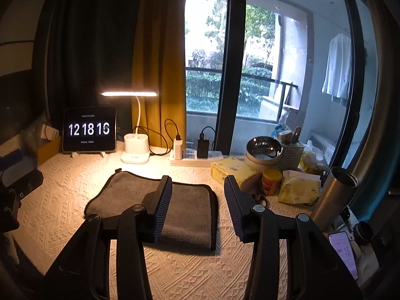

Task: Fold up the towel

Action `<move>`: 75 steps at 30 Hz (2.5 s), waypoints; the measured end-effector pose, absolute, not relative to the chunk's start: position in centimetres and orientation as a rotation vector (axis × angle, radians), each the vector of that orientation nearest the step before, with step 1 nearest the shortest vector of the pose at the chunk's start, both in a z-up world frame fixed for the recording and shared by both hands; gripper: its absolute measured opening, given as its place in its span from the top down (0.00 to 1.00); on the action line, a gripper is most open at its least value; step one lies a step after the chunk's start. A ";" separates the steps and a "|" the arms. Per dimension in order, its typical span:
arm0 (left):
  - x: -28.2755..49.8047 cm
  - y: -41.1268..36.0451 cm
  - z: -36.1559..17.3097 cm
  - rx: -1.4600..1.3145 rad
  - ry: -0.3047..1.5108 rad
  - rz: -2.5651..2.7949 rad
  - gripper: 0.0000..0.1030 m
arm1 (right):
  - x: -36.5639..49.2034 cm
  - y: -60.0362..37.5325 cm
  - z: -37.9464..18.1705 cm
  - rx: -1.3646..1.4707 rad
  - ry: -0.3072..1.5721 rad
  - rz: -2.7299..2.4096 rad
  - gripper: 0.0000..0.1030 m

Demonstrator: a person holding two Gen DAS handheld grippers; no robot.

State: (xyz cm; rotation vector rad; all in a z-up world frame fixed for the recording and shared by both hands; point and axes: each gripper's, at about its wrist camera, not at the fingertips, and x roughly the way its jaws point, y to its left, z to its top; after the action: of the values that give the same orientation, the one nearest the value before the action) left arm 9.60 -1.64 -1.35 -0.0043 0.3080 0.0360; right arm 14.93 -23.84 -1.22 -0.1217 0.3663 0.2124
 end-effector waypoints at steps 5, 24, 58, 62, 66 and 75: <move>8.0 -1.9 -0.4 0.017 0.244 0.040 0.06 | 13.3 -23.9 -0.8 -0.112 0.342 0.207 0.55; 2.9 -0.3 -1.6 -0.071 0.131 0.108 0.06 | 7.2 -24.9 -1.9 -0.023 0.218 0.210 0.55; 1.9 -0.7 -1.8 -0.078 0.134 0.095 0.06 | 6.0 -24.7 -2.4 -0.052 0.219 0.182 0.55; 1.9 -0.7 -1.8 -0.078 0.134 0.095 0.06 | 6.0 -24.7 -2.4 -0.052 0.221 0.181 0.55; 1.9 -0.7 -1.8 -0.078 0.134 0.096 0.06 | 6.1 -24.8 -2.5 -0.051 0.223 0.180 0.55; 2.0 -0.8 -2.1 -0.078 0.139 0.094 0.06 | 6.1 -24.8 -2.6 -0.051 0.225 0.181 0.55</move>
State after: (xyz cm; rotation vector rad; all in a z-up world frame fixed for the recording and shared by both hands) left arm 2.04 -0.84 -2.13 -0.0779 0.1390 0.0940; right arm 6.14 -24.81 -2.56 -0.0512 0.2252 0.1805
